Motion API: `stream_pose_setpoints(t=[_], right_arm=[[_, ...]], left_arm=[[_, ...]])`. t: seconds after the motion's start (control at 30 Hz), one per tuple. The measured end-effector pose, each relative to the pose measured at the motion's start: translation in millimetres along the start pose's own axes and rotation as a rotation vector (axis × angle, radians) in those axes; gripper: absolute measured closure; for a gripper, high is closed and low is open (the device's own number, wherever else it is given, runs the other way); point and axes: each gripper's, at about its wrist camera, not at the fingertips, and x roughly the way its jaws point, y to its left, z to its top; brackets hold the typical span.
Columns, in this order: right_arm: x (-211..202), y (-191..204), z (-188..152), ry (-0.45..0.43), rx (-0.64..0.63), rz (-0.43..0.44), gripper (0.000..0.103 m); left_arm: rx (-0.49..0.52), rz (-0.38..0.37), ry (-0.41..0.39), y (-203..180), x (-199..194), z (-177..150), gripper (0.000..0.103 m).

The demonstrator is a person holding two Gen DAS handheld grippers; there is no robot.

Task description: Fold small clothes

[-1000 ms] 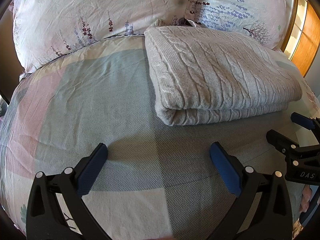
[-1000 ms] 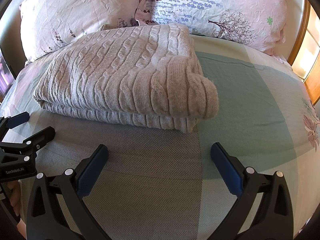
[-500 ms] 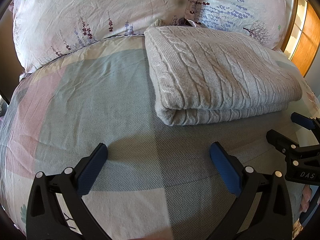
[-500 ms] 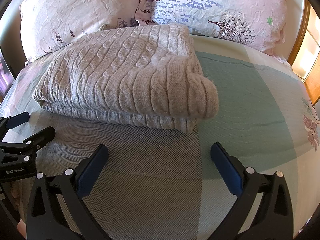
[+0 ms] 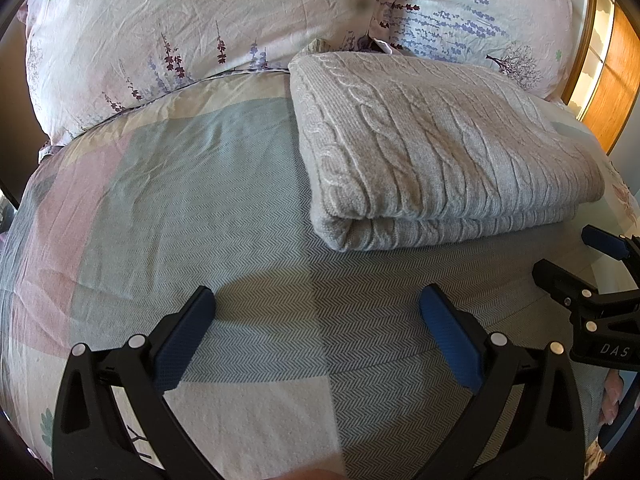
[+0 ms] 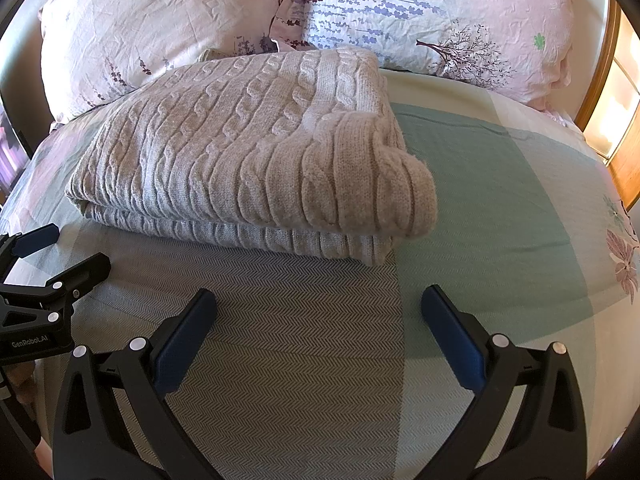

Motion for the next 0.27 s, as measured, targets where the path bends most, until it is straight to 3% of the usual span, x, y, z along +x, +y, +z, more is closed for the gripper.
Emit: stream_pose_setpoints(t=[0.27], right_arm=[[0.2,0.9,0.2,0.000,0.001,-0.001,0.001]], left_arm=[[0.001,0.000,0.000,0.1,0.2,0.0,0.002]])
